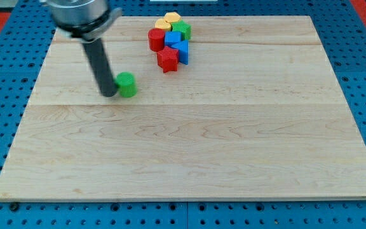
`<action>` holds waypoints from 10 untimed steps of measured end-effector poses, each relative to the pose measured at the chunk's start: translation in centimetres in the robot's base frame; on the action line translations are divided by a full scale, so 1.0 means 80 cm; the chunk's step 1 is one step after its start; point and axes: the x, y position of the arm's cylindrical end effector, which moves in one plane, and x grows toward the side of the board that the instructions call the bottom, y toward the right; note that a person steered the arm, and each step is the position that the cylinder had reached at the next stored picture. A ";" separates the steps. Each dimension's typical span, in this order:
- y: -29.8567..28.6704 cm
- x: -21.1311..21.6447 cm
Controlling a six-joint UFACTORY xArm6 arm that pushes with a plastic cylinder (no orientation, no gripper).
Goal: Slide the yellow heart into the top of the blue triangle
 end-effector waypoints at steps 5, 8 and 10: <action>0.031 -0.026; 0.069 -0.054; 0.137 -0.078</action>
